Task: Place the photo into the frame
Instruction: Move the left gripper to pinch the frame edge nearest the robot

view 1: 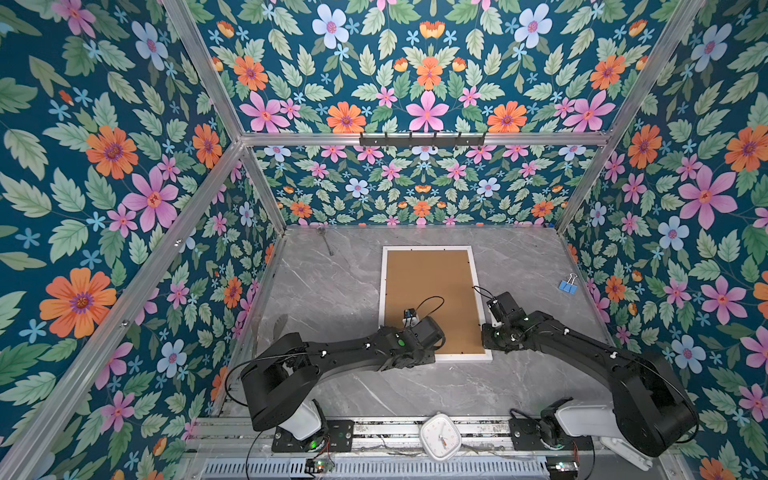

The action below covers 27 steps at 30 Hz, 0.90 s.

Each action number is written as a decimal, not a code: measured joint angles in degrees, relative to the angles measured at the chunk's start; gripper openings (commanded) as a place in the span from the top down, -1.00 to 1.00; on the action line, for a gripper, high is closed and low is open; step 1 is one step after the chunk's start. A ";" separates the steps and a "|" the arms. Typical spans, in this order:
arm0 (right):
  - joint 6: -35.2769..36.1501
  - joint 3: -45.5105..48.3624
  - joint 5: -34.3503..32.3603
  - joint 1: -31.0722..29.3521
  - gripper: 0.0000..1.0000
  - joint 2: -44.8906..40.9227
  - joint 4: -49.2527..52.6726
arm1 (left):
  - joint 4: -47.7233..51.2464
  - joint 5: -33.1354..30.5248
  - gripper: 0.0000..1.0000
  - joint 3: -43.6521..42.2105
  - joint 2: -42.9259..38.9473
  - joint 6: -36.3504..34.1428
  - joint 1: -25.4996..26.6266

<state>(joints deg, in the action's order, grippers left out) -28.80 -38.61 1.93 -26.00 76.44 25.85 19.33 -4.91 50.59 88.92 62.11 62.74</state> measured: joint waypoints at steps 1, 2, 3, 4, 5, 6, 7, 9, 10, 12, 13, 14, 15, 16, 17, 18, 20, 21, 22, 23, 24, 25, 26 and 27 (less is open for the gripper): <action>0.00 0.00 0.00 -0.02 0.92 0.00 0.02 | -0.07 -0.09 -0.07 0.00 0.02 -0.15 0.09; 0.00 0.00 0.00 -0.02 0.93 0.00 0.02 | -0.13 -0.09 -0.06 0.00 0.07 -0.22 0.15; 0.00 0.00 0.00 -0.02 0.92 0.04 0.02 | -0.11 -0.17 -0.06 0.00 0.11 -0.35 0.15; 0.00 -0.02 0.00 0.00 0.92 0.07 0.02 | -0.09 -0.31 -0.06 0.00 0.20 -0.59 0.15; 0.00 -0.04 0.00 0.00 0.93 0.11 0.04 | -0.13 -0.44 -0.06 0.00 0.26 -0.59 0.15; 0.00 -0.11 0.00 0.00 0.93 0.17 0.09 | -0.13 -0.55 -0.06 0.00 0.37 -0.59 0.20; 0.00 -0.13 0.00 0.00 0.93 0.24 0.11 | -0.11 -0.57 -0.06 0.00 0.44 -0.59 0.20; 0.00 -0.24 0.00 0.00 0.93 0.35 0.15 | -0.13 -0.79 -0.05 0.00 0.61 -0.59 0.26; 0.00 -0.28 0.00 -0.02 0.94 0.39 0.17 | -0.17 -0.81 -0.06 0.00 0.70 -0.59 0.26; 0.00 -0.35 0.00 -0.02 0.94 0.44 0.28 | -0.39 -0.94 -0.05 0.00 0.72 -0.61 0.31; 0.00 -0.35 -0.02 -0.02 0.94 0.44 0.31 | -0.46 -0.98 -0.05 0.00 0.72 -0.61 0.33; 0.00 -0.35 0.00 -0.02 0.94 0.44 0.31 | -0.50 -0.98 -0.05 0.00 0.72 -0.61 0.37; 0.00 -0.35 0.00 -0.02 0.94 0.44 0.31 | -0.52 -0.98 -0.05 0.00 0.72 -0.61 0.44; 0.00 -0.35 0.00 -0.02 0.94 0.46 0.31 | -0.50 -1.01 -0.05 0.00 0.72 -0.61 0.50; 0.00 -0.37 0.00 -0.02 0.94 0.48 0.31 | -0.52 -1.01 -0.05 0.00 0.72 -0.61 0.52; 0.00 -0.39 0.00 -0.02 0.94 0.52 0.31 | -0.57 -1.01 -0.05 0.00 0.76 -0.61 0.55; 0.00 -0.39 0.00 0.00 0.95 0.52 0.33 | -0.94 -1.09 -0.05 0.00 0.98 -0.63 0.59; 0.00 -0.39 0.00 -0.02 0.95 0.52 0.33 | -1.07 -1.18 -0.05 0.00 1.07 -0.66 0.63; 0.00 -0.39 0.00 -0.02 0.95 0.52 0.33 | -1.11 -1.20 -0.05 0.02 1.14 -0.74 0.66; 0.00 -0.39 0.00 -0.02 0.95 0.52 0.33 | -1.16 -1.29 -0.05 0.02 1.16 -0.74 0.70; 0.00 -0.39 0.00 -0.02 0.95 0.52 0.33 | -1.16 -1.40 -0.05 0.02 1.18 -0.74 0.74; 0.00 -0.39 0.00 -0.02 0.95 0.52 0.33 | -1.14 -1.49 -0.05 0.07 1.22 -0.74 0.79; 0.00 -0.39 0.00 -0.02 0.95 0.52 0.33 | -1.11 -1.60 -0.05 0.15 1.29 -0.74 0.81; 0.00 -0.39 0.00 -0.02 0.95 0.52 0.33 | -1.07 -1.64 -0.05 0.24 1.38 -0.74 0.83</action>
<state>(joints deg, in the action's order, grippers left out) -28.80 -39.00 1.93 -26.02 76.97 26.17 18.26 -6.55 50.83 90.30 61.36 63.57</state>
